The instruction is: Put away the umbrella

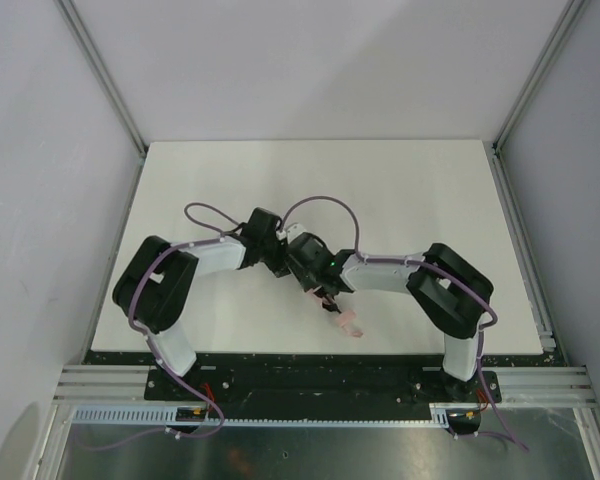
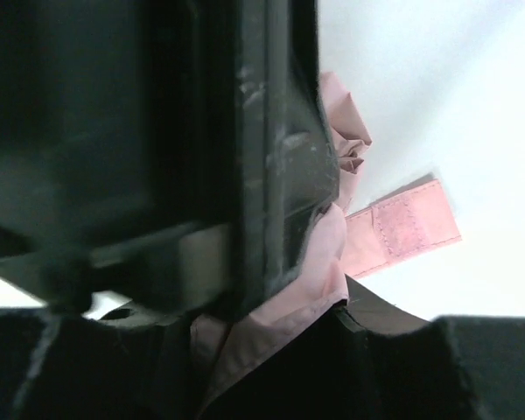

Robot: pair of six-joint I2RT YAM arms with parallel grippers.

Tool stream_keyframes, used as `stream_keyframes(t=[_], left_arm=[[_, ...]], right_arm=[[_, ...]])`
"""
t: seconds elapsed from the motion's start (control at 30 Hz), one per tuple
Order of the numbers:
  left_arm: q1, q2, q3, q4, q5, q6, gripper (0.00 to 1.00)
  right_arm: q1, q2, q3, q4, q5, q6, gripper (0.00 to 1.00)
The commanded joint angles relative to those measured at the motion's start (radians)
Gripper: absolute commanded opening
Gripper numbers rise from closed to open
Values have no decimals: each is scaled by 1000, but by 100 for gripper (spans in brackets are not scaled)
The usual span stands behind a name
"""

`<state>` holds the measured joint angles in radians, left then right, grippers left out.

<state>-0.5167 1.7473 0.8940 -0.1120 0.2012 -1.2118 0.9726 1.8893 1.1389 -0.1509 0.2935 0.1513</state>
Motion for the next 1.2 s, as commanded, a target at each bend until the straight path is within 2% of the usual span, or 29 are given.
stream_keyframes(t=[0.0, 0.13, 0.2, 0.27, 0.37, 0.5, 0.63, 0.83, 0.9, 1.0, 1.07, 1.1, 1.17], left_arm=[[-7, -54, -37, -217, -76, 109, 63], [-6, -96, -48, -194, -69, 129, 91], [-10, -93, -46, -184, -46, 133, 97], [-18, -75, -36, -177, -36, 135, 99], [-37, -23, -13, -173, -23, 130, 99], [-52, 36, -29, -155, -2, 91, 96], [-67, 63, -73, -112, 14, 24, 87], [-88, 108, -69, -86, 15, -19, 86], [-88, 128, -67, -72, 9, -19, 81], [-88, 142, -74, -32, 0, -15, 67], [-88, 141, -79, -2, -6, -8, 63], [-88, 142, -79, 9, -8, -1, 65], [-88, 146, -72, 17, 0, 20, 74]], right_arm=[[-148, 42, -89, -30, -233, 8, 0], [-236, 43, -123, 24, -512, 37, 0], [-271, 55, -132, 45, -632, 54, 0], [-301, 73, -134, 65, -746, 73, 0], [-335, 105, -134, 98, -861, 106, 0], [-364, 125, -152, 176, -936, 163, 0], [-370, 111, -193, 303, -901, 281, 0], [-348, 91, -252, 510, -868, 435, 0], [-337, 84, -255, 536, -870, 445, 0], [-334, 75, -265, 578, -904, 460, 0], [-334, 63, -273, 600, -928, 460, 0], [-334, 55, -276, 610, -939, 454, 0], [-342, 41, -284, 623, -954, 445, 0]])
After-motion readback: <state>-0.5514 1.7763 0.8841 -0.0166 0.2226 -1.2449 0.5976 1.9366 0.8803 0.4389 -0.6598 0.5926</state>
